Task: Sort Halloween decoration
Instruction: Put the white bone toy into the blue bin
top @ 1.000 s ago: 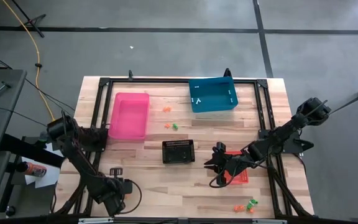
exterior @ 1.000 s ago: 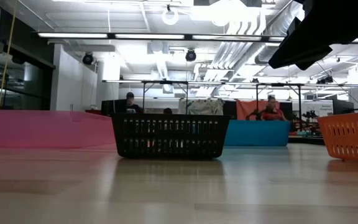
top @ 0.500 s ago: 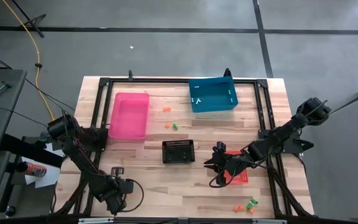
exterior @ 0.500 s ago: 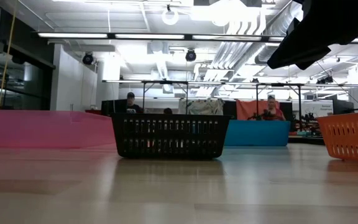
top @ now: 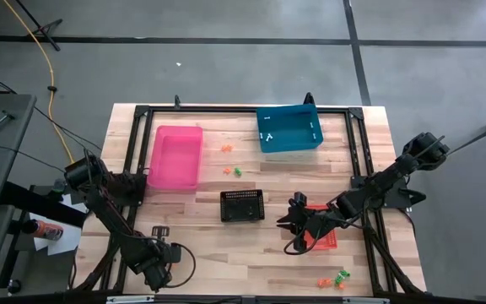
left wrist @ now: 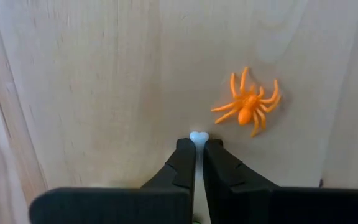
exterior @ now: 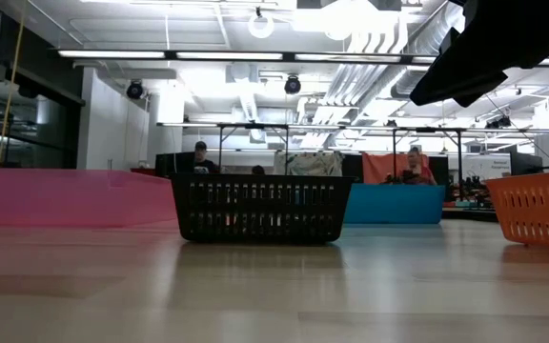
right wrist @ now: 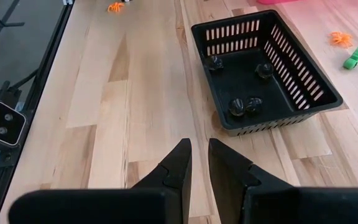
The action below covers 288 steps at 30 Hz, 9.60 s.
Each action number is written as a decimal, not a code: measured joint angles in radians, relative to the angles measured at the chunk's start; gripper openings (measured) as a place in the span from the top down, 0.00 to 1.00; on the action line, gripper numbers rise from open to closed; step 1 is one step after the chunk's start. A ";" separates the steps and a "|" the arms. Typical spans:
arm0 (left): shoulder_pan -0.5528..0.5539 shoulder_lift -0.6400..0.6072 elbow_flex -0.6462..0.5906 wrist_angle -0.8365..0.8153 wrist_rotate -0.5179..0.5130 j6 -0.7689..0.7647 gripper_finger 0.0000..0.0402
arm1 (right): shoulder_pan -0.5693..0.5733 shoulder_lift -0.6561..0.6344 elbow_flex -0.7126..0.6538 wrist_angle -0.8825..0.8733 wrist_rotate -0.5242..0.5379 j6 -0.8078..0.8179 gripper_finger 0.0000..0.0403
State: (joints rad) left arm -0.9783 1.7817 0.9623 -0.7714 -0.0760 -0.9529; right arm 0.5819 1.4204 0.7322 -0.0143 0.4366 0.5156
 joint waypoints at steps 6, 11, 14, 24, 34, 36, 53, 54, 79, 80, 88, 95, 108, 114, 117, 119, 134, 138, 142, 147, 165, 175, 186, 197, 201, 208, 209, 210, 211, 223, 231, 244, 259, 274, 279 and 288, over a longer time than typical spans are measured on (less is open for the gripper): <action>0.020 -0.018 0.000 -0.025 0.018 0.030 1.00 | 0.000 0.000 0.000 0.000 0.000 0.000 0.88; 0.092 -0.107 -0.012 -0.092 -0.057 0.096 1.00 | 0.000 0.000 0.000 0.000 0.009 0.000 0.88; 0.140 -0.179 -0.005 -0.112 -0.146 0.156 1.00 | 0.000 0.000 0.000 0.001 0.021 0.000 0.88; 0.396 -0.319 -0.004 0.051 -0.436 0.603 1.00 | 0.000 0.000 0.000 -0.004 0.024 0.000 0.88; 0.700 -0.313 -0.021 0.528 -0.283 1.074 1.00 | 0.000 0.000 0.000 -0.007 0.034 -0.024 0.88; 0.755 -0.313 -0.056 0.658 -0.212 1.125 1.00 | 0.000 0.000 0.000 -0.013 0.036 -0.028 0.88; 0.986 -0.313 -0.395 1.531 0.041 1.032 1.00 | 0.000 0.000 0.000 -0.003 0.216 -0.115 0.88; 0.985 -0.313 -0.395 1.531 0.041 1.032 1.00 | 0.000 0.000 0.000 -0.003 0.216 -0.114 0.88; 1.295 0.137 0.277 1.173 0.085 1.033 1.00 | -0.046 0.000 0.000 0.007 0.322 -0.132 0.88; 1.303 0.168 0.319 1.142 0.077 1.033 1.00 | -0.048 0.000 0.000 0.006 0.317 -0.132 0.88; 1.333 0.304 0.459 1.027 -0.030 1.033 1.00 | -0.048 0.000 0.000 0.007 0.309 -0.113 0.88; 1.334 0.304 0.460 0.909 -0.057 0.978 1.00 | -0.048 0.000 0.000 0.011 0.294 -0.105 0.88; 1.329 0.304 0.460 0.783 -0.042 0.938 1.00 | -0.048 0.000 0.000 0.019 0.294 -0.105 0.88; 1.328 0.304 0.460 0.784 -0.029 0.937 1.00 | -0.048 0.000 0.000 0.019 0.294 -0.105 0.88; 1.328 0.304 0.460 0.783 -0.013 0.937 1.00 | -0.048 0.000 0.000 0.019 0.294 -0.105 0.88; 1.326 0.304 0.460 0.783 -0.012 0.938 0.99 | -0.048 0.000 0.000 0.019 0.294 -0.105 0.88; 1.317 0.304 0.460 0.784 -0.034 0.964 0.70 | -0.048 0.000 0.000 0.019 0.294 -0.105 0.88; 1.319 0.260 0.469 0.707 -0.036 1.004 0.62 | -0.048 0.000 0.000 0.018 0.294 -0.105 0.88; 1.334 0.140 0.488 0.587 -0.046 1.017 0.58 | -0.048 0.000 0.000 0.019 0.294 -0.107 0.88; 1.338 -0.052 0.422 0.552 0.042 0.972 0.59 | -0.048 0.000 0.000 0.019 0.293 -0.105 0.88; 0.887 -0.605 -0.617 1.517 0.033 0.840 0.64 | -0.077 0.000 0.000 0.049 0.292 -0.112 0.88; 0.793 -0.671 -0.671 1.561 -0.052 0.991 0.64 | -0.165 0.000 0.000 0.132 0.290 -0.116 0.88; 0.791 -0.671 -0.671 1.544 -0.052 1.010 0.64 | -0.177 -0.004 0.000 0.189 -0.016 -0.038 0.88; 0.798 -0.670 -0.671 1.524 -0.052 1.010 0.64 | 0.023 -0.006 0.000 0.145 -0.639 0.783 0.88; 0.798 -0.670 -0.670 1.525 -0.051 1.035 0.64 | 0.197 -0.006 0.000 0.071 -0.598 1.139 0.88; 0.798 -0.670 -0.657 1.535 -0.063 1.136 0.64 | 0.438 -0.006 0.001 -0.059 -0.573 1.722 0.91; 0.798 -0.670 -0.652 1.534 -0.070 1.152 0.64 | 0.455 -0.004 0.012 -0.098 -0.573 1.741 0.92; 0.798 -0.670 -0.646 1.534 -0.077 1.170 0.64 | 0.465 0.001 0.034 -0.145 -0.570 1.745 0.92; 0.798 -0.670 -0.639 1.534 -0.085 1.188 0.64 | 0.467 0.010 0.063 -0.194 -0.564 1.743 0.93; 0.799 -0.670 -0.610 1.528 -0.121 1.279 0.64 | 0.395 0.347 0.628 -0.963 -0.573 1.385 0.94; 0.818 -0.670 -0.610 1.525 -0.122 1.296 0.64 | 0.373 0.476 0.676 -0.978 -0.729 1.300 0.90; 0.835 -0.670 -0.610 1.525 -0.122 1.278 0.64 | 0.391 0.527 0.646 -1.053 -0.921 1.315 0.72; 0.835 -0.670 -0.610 1.524 -0.121 1.269 0.64 | 0.380 0.528 0.494 -0.830 -0.919 1.362 0.72; 0.835 -0.670 -0.611 1.524 -0.121 1.251 0.64 | 0.307 0.528 0.497 -0.830 -0.777 1.285 0.72; 0.835 -0.670 -0.611 1.524 -0.121 1.252 0.64 | 0.277 0.528 0.497 -0.836 -0.752 1.228 0.72; 0.835 -0.670 -0.611 1.518 -0.121 1.252 0.64 | 0.272 0.526 0.498 -0.841 -0.768 1.153 0.72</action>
State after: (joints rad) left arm -0.1432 1.1114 0.3515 0.7464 -0.1974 0.2988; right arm 0.8537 1.9465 1.2301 -0.8557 -0.3309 1.6682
